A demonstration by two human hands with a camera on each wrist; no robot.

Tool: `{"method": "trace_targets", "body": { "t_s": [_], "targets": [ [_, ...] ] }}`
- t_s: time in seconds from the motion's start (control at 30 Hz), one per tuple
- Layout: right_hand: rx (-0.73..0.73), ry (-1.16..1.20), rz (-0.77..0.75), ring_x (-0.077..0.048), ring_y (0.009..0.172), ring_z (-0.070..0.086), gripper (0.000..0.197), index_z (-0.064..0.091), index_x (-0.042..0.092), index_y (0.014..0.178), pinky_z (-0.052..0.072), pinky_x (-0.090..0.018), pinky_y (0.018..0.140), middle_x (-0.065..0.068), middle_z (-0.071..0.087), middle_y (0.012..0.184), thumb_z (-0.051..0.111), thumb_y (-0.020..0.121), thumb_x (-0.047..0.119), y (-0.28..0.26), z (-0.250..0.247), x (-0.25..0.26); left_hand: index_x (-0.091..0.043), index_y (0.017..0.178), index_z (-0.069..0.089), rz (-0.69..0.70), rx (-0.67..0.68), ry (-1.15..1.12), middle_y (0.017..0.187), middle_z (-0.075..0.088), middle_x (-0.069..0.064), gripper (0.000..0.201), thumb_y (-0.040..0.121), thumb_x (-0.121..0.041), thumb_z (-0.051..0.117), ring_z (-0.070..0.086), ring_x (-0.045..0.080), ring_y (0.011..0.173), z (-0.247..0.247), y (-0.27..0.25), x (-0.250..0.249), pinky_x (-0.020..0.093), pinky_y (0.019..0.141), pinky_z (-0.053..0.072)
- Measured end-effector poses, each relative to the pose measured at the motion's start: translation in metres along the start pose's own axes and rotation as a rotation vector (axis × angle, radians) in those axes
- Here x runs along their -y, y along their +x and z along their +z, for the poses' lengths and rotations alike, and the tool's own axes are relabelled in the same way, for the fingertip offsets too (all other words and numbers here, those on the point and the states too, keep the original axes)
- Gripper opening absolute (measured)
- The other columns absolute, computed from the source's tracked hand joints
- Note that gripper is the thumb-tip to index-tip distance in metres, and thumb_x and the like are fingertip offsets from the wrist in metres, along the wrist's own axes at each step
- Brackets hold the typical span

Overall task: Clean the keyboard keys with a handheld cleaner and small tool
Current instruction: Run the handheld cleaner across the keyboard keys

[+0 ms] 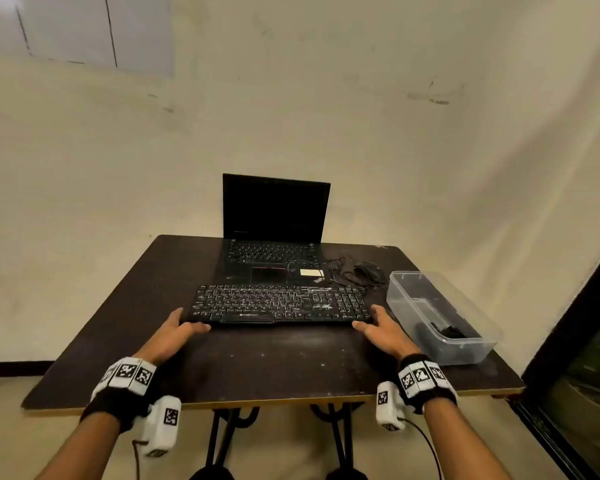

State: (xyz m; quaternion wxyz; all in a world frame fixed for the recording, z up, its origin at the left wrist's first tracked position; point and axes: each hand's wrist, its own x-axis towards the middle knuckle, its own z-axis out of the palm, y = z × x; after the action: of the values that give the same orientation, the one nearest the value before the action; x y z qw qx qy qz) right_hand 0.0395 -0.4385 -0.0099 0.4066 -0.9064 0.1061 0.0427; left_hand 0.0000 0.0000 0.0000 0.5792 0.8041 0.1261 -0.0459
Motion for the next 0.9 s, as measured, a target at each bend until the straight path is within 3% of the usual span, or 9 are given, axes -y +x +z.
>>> {"method": "trace_targets", "body": {
  "t_s": [0.07, 0.1, 0.17, 0.2, 0.3, 0.4, 0.5, 0.6, 0.9],
  "targets": [
    [0.052, -0.002, 0.026, -0.031, 0.156, 0.038, 0.096, 0.018, 0.021, 0.170, 0.030, -0.047, 0.128, -0.006, 0.035, 0.172, 0.071, 0.097, 0.053, 0.000, 0.001, 0.004, -0.021, 0.142, 0.047, 0.043, 0.048, 0.000, 0.140, 0.061, 0.008, 0.074, 0.079, -0.034, 0.084, 0.060, 0.017, 0.112, 0.001, -0.003, -0.001, 0.036, 0.101, 0.042],
    [0.056, -0.010, 0.037, -0.031, 0.157, 0.037, 0.099, 0.017, 0.022, 0.170, 0.028, -0.049, 0.129, -0.006, 0.034, 0.173, 0.072, 0.095, 0.055, 0.001, 0.002, 0.002, -0.027, 0.140, 0.047, 0.038, 0.069, 0.044, 0.139, 0.062, 0.007, 0.084, 0.067, -0.045, 0.086, 0.061, 0.017, 0.114, 0.000, -0.004, 0.005, 0.040, 0.106, 0.044],
    [0.050, -0.010, 0.045, -0.034, 0.156, 0.038, 0.101, 0.017, 0.024, 0.169, 0.028, -0.053, 0.129, -0.007, 0.036, 0.172, 0.072, 0.093, 0.059, -0.003, 0.004, 0.002, -0.036, 0.148, 0.042, 0.017, 0.067, 0.094, 0.148, 0.058, 0.006, 0.107, 0.052, -0.060, 0.083, 0.057, 0.026, 0.130, -0.002, 0.012, 0.027, 0.050, 0.117, 0.040],
    [0.032, -0.010, 0.043, -0.034, 0.155, 0.039, 0.099, 0.018, 0.025, 0.169, 0.030, -0.053, 0.128, -0.008, 0.039, 0.170, 0.072, 0.093, 0.060, -0.010, 0.005, 0.003, -0.036, 0.156, 0.036, 0.011, 0.057, 0.118, 0.155, 0.052, 0.007, 0.115, 0.054, -0.063, 0.083, 0.051, 0.031, 0.139, 0.001, 0.004, 0.026, 0.054, 0.120, 0.037],
    [-0.013, 0.028, 0.012, -0.035, 0.150, 0.044, 0.091, 0.024, 0.028, 0.166, 0.034, -0.053, 0.125, -0.009, 0.047, 0.164, 0.071, 0.095, 0.059, -0.047, 0.009, 0.000, -0.027, 0.164, 0.028, 0.053, -0.016, 0.150, 0.162, 0.043, 0.007, 0.108, 0.074, -0.052, 0.082, 0.038, 0.034, 0.149, 0.009, -0.039, 0.024, 0.051, 0.122, 0.032],
    [-0.102, 0.036, -0.055, -0.032, 0.150, 0.045, 0.088, 0.027, 0.025, 0.167, 0.038, -0.045, 0.122, -0.008, 0.050, 0.162, 0.073, 0.097, 0.052, -0.103, 0.019, -0.013, -0.022, 0.160, 0.037, 0.196, -0.161, 0.231, 0.156, 0.050, 0.007, 0.099, 0.078, -0.041, 0.090, 0.044, 0.032, 0.144, 0.016, -0.075, 0.058, 0.049, 0.118, 0.036],
    [-0.195, 0.083, -0.098, -0.026, 0.149, 0.046, 0.086, 0.030, 0.025, 0.166, 0.041, -0.040, 0.116, -0.004, 0.049, 0.163, 0.076, 0.096, 0.047, -0.150, 0.036, -0.034, -0.026, 0.159, 0.035, 0.296, -0.262, 0.382, 0.161, 0.045, 0.000, 0.096, 0.081, -0.036, 0.090, 0.038, 0.030, 0.146, 0.019, -0.102, 0.101, 0.053, 0.120, 0.034],
    [-0.249, 0.100, -0.080, -0.024, 0.152, 0.042, 0.087, 0.029, 0.027, 0.166, 0.040, -0.046, 0.121, 0.000, 0.045, 0.166, 0.076, 0.096, 0.045, -0.164, 0.048, -0.051, -0.025, 0.161, 0.030, 0.342, -0.323, 0.416, 0.163, 0.041, 0.001, 0.105, 0.078, -0.033, 0.092, 0.036, 0.028, 0.149, 0.026, -0.117, 0.119, 0.055, 0.123, 0.030],
    [-0.347, 0.151, -0.086, -0.026, 0.145, 0.050, 0.079, 0.036, 0.026, 0.163, 0.046, -0.045, 0.114, -0.001, 0.053, 0.160, 0.077, 0.096, 0.036, -0.186, 0.055, -0.063, -0.027, 0.163, 0.023, 0.344, -0.360, 0.377, 0.165, 0.035, 0.001, 0.107, 0.080, -0.024, 0.090, 0.033, 0.025, 0.152, 0.036, -0.142, 0.123, 0.054, 0.124, 0.030]
  ]
}}
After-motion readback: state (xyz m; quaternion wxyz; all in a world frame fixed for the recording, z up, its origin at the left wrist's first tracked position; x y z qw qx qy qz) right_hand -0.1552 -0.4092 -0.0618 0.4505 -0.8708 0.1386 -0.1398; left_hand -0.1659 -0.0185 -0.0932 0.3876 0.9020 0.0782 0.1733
